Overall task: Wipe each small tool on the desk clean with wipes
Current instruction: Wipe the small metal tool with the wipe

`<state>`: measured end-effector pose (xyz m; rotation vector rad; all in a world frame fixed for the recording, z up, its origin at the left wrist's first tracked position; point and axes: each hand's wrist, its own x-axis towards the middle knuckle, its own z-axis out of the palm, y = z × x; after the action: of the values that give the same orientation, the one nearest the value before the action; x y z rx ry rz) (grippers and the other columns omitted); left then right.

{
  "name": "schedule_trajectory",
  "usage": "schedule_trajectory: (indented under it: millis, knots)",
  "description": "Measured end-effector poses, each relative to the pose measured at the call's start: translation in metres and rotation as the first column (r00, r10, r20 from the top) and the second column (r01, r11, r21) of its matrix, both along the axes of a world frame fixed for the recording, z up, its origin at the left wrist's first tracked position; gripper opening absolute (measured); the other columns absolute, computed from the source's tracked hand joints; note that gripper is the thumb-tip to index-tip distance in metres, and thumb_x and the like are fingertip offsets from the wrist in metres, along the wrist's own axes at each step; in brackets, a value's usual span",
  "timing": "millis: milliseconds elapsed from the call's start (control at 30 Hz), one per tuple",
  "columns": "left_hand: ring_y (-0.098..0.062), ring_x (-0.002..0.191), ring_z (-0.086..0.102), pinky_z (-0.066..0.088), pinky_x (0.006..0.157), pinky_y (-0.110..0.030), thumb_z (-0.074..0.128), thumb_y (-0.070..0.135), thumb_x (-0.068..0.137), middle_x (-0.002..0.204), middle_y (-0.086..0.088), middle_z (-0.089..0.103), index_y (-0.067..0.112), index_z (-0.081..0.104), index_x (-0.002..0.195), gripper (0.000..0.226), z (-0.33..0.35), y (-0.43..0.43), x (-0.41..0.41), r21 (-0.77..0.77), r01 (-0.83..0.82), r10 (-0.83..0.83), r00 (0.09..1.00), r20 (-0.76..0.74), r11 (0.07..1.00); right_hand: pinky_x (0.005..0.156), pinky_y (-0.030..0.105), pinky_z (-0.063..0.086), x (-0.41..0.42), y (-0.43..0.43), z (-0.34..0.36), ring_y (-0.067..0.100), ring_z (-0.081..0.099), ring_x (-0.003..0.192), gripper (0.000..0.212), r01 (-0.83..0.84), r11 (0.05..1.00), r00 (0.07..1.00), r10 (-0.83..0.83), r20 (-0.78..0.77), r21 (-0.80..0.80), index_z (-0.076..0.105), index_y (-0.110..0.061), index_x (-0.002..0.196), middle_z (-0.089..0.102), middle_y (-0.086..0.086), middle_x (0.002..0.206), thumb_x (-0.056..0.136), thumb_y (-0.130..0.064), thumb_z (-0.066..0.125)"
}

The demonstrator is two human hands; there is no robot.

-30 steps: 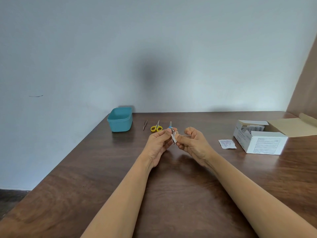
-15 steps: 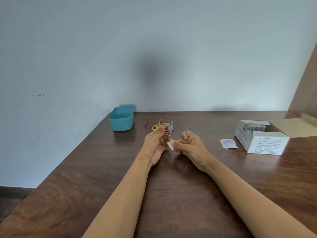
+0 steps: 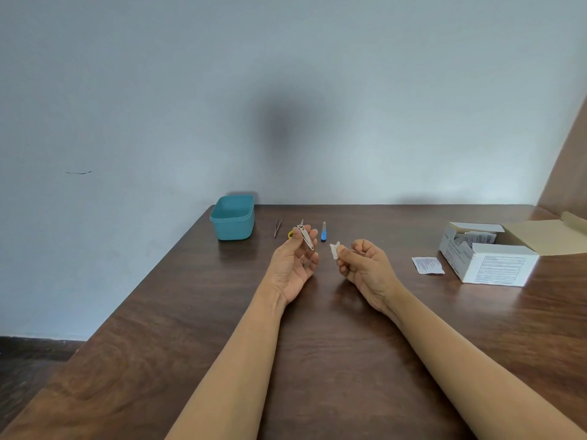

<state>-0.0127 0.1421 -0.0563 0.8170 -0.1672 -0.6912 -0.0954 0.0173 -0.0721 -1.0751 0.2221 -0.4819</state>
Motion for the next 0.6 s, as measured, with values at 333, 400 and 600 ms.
schedule_trajectory:
  millis: [333, 400, 600]
  knots:
    - [-0.006, 0.074, 0.062, 0.046, 0.067, -0.023, 0.064, 0.03, 0.082, 0.085, 0.006, 0.074, 0.018, 0.069, 0.094, 0.018, -0.001, 0.008, 0.009, -0.046, -0.047, 0.045, 0.998, -0.033, 0.998, 0.054, 0.019, 0.049, 0.035, 0.032, 0.016, 0.009, 0.054, 0.053, 0.032, 0.026, 0.988, 0.997, -0.038, 0.07, 0.153, 0.043, -0.017, 0.069, 0.059, 0.0, 0.057, 0.088, 0.0, 0.061]
    - [-0.006, 0.074, 0.061, 0.045, 0.068, -0.023, 0.064, 0.03, 0.082, 0.09, 0.006, 0.074, 0.019, 0.07, 0.096, 0.018, 0.004, 0.013, 0.018, -0.029, -0.084, 0.084, 0.996, -0.003, 0.996, 0.054, 0.019, 0.049, 0.046, 0.039, 0.016, 0.009, 0.055, 0.053, 0.032, 0.035, 0.977, 0.995, -0.055, 0.089, 0.211, 0.041, -0.018, 0.072, 0.06, -0.001, 0.058, 0.088, 0.0, 0.062]
    - [0.0, 0.065, 0.055, 0.042, 0.061, -0.016, 0.055, 0.027, 0.096, 0.078, 0.012, 0.075, 0.019, 0.07, 0.091, 0.017, 0.039, 0.037, 0.07, 0.178, -0.256, 0.217, 0.952, 0.214, 0.95, 0.054, 0.019, 0.047, 0.071, 0.05, 0.009, 0.009, 0.055, 0.053, 0.03, 0.026, 0.98, 0.997, -0.04, 0.064, 0.199, 0.043, -0.017, 0.072, 0.059, 0.001, 0.064, 0.086, 0.001, 0.064]
